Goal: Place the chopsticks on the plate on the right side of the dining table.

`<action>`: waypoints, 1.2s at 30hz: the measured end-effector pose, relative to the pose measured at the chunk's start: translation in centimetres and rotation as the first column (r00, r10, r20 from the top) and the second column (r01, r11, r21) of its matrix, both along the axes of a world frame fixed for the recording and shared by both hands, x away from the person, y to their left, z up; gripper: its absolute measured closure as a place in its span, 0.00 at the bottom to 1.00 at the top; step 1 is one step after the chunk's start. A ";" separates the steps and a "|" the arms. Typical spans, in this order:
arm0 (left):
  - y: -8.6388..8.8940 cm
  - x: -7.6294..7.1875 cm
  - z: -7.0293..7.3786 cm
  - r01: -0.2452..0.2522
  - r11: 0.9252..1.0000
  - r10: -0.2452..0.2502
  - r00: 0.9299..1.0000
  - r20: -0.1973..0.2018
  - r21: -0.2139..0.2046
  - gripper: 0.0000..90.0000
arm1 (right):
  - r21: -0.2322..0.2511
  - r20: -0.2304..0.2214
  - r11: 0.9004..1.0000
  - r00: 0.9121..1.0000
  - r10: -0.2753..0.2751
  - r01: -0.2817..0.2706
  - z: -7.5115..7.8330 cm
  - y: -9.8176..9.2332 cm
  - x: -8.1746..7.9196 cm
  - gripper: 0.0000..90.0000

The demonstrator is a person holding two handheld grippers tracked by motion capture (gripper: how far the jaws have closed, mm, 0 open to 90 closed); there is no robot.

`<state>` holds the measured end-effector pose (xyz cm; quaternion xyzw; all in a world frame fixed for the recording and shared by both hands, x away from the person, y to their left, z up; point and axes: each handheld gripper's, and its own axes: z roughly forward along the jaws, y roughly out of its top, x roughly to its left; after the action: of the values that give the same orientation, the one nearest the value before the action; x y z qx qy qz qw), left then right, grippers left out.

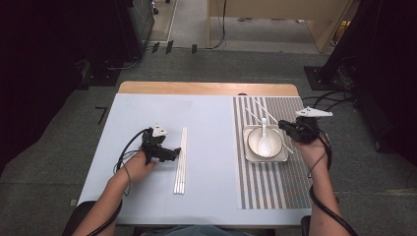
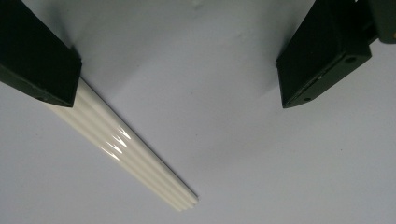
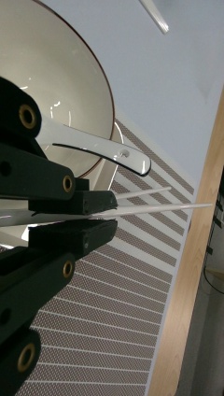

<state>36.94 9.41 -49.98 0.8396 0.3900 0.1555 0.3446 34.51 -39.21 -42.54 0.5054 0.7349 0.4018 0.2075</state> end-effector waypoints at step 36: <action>0.0 0.0 0.0 0.000 1.000 0.000 1.000 0.000 0.000 0.00 | 0.000 -0.041 0.999 0.998 0.040 -0.040 -4.0 -1.3 0.4 0.95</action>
<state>36.94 9.41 -49.98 0.8396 0.3899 0.1557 0.3446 34.86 -40.52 -46.52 0.4985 0.7494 0.3949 0.1844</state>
